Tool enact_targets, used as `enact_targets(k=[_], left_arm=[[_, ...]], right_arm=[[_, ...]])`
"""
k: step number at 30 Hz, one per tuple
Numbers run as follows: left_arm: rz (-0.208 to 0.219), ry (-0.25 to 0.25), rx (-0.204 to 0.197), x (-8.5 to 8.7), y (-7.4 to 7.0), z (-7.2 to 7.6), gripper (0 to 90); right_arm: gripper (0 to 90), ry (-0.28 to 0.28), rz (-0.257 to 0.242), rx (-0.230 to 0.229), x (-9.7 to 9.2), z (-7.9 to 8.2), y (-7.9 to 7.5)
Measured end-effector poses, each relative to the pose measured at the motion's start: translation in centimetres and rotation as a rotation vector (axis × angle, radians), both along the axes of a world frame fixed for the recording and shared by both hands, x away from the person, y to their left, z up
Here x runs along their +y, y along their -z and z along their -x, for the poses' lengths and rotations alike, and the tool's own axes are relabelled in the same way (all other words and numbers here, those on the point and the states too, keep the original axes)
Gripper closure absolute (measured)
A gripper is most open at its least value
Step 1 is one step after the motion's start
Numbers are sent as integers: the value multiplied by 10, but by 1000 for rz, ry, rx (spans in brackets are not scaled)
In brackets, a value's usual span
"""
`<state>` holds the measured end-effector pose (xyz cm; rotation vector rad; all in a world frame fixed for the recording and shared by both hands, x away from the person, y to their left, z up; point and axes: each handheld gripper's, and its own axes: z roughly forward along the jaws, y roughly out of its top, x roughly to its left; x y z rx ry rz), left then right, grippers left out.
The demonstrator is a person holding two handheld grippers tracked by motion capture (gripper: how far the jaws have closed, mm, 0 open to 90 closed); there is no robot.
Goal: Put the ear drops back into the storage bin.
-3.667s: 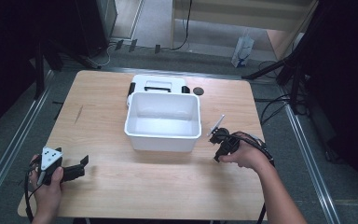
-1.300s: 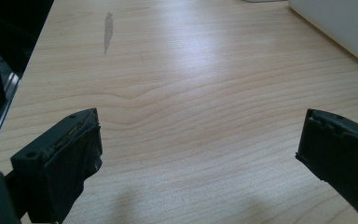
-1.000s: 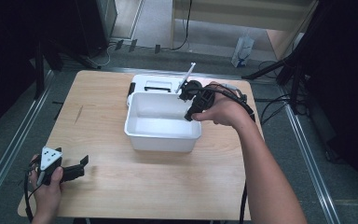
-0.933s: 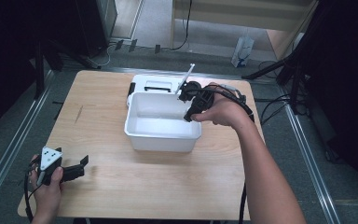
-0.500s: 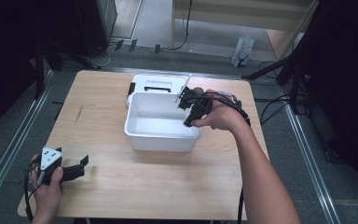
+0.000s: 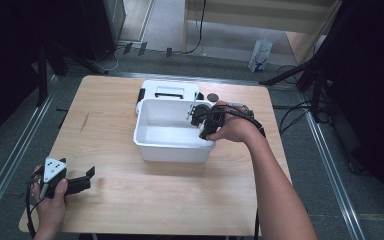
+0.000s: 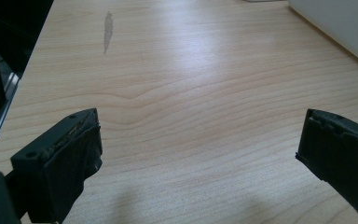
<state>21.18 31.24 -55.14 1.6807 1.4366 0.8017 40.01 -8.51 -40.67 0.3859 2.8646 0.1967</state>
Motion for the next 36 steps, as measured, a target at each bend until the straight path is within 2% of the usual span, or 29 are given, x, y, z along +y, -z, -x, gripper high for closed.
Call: enact_targets(k=[9,13,16,23,28,36], left_arm=[[5,1,-1,1,0,0,4],[4,2,-1,1,0,0,4],[4,2,-2,1,0,0,4],[5,2,-1,1,0,0,4],[5,2,-1,1,0,0,4],[6,3,0,1,0,0,4]], right_arm=[[601,-28,17,1,-2,-1,9],[601,-27,37,23,1,-4,15],[600,5,44,56,3,-6,17],[600,22,59,94,6,-9,23],[603,31,75,94,8,-10,25],[630,54,60,94,6,-11,24]])
